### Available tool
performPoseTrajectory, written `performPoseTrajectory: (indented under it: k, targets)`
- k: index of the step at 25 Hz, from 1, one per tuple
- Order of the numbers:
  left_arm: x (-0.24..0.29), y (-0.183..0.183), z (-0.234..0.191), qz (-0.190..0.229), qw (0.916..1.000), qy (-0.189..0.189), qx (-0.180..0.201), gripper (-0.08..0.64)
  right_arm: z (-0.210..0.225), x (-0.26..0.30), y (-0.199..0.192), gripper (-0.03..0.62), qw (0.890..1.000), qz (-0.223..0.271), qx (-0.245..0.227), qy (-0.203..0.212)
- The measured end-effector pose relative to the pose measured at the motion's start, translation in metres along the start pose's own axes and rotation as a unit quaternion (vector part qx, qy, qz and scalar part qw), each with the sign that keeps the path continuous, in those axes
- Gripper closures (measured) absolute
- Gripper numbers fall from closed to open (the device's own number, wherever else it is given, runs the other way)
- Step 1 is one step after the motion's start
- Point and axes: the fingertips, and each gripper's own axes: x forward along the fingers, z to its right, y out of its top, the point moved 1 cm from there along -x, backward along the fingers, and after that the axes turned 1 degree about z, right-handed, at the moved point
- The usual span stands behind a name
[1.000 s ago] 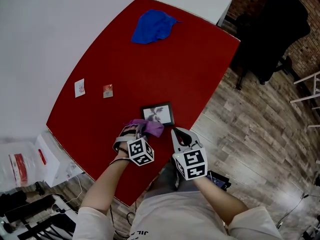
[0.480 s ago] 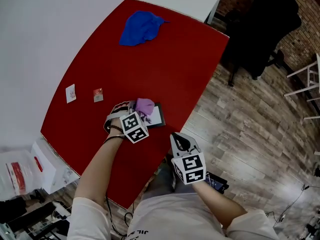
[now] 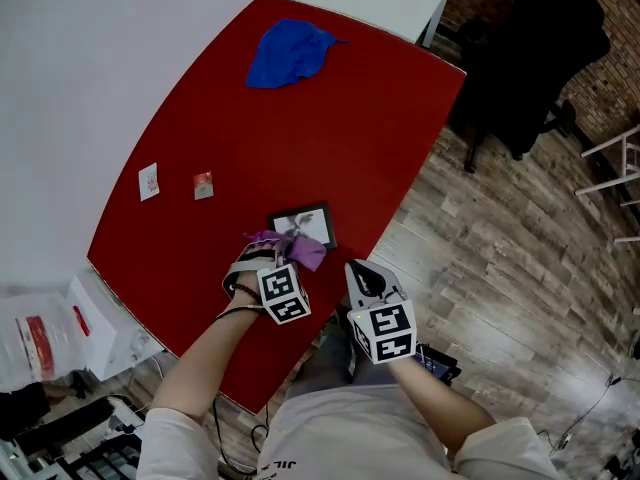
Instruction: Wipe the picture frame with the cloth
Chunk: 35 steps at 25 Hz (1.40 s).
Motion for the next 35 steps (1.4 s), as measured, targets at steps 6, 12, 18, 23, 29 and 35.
performPoseTrajectory:
  k: [6,12,18,23,29,35]
  targets:
    - [-0.002,-0.004,0.003,-0.005,1.0,0.004,-0.007,0.497,-0.005,-0.001,0.0,0.588,1.0,0.001,-0.004,0.005]
    - [0.009,-0.002,-0.068,-0.025,0.9987,0.033,-0.03,0.497,-0.001,-0.009,-0.007,0.588,1.0,-0.002,0.002,-0.002]
    - [0.024,0.006,-0.102,-0.039,0.9971,0.029,-0.059,0.497,0.007,-0.016,-0.011,0.588,1.0,-0.004,0.006,-0.008]
    - [0.029,0.008,-0.077,-0.044,0.9976,0.02,-0.049,0.497,0.013,-0.021,-0.014,0.588,1.0,-0.005,0.009,-0.009]
    - [0.017,0.017,-0.015,-0.043,0.9988,0.004,-0.022,0.497,0.016,-0.019,-0.015,0.588,1.0,-0.004,0.006,-0.004]
    - [0.01,0.016,0.006,-0.048,0.9988,0.005,0.0,0.497,0.015,-0.018,-0.016,0.588,1.0,-0.006,0.003,0.003]
